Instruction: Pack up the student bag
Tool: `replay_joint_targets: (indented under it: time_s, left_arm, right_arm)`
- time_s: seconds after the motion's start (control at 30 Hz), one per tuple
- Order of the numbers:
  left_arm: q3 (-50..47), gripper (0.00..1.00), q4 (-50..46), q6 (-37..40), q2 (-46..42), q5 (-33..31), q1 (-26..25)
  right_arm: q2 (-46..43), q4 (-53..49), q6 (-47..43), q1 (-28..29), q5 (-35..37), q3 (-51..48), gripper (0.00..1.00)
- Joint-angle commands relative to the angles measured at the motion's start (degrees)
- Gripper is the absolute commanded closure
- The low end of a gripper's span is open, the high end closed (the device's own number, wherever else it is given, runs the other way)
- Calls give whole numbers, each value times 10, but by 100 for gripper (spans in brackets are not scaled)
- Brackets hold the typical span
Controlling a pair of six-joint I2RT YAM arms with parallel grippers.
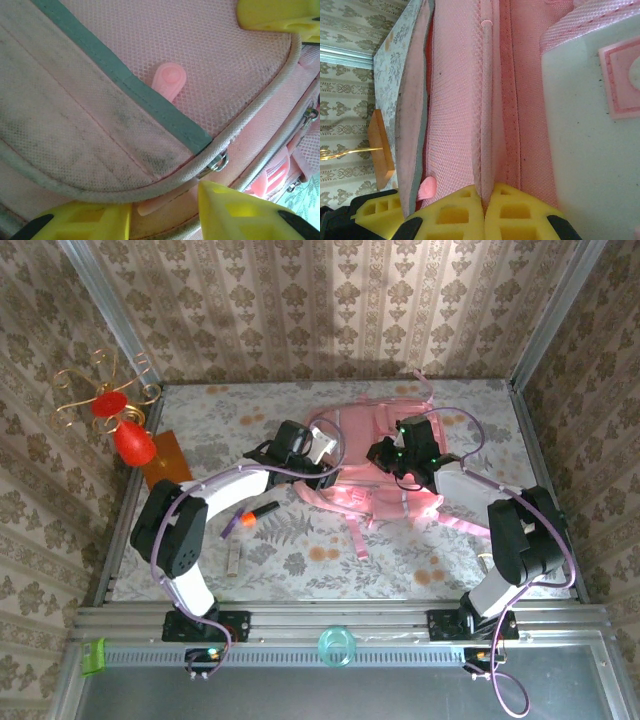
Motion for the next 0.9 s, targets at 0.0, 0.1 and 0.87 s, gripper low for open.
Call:
replay_joint_targets:
  time_s: [0.0,0.1,0.87]
  left_arm:
    - [16,66,55,-9,16,38,-7]
    - [17,71,66,-11,18,53,-8]
    - [6,71,121,-25,38,109,-13]
  right_arm:
    - [-19,58,1,10,-61,5,100]
    - [-17,56,-3,9,-60,3,100]
    - [1,44,-16,5,-60,10,100]
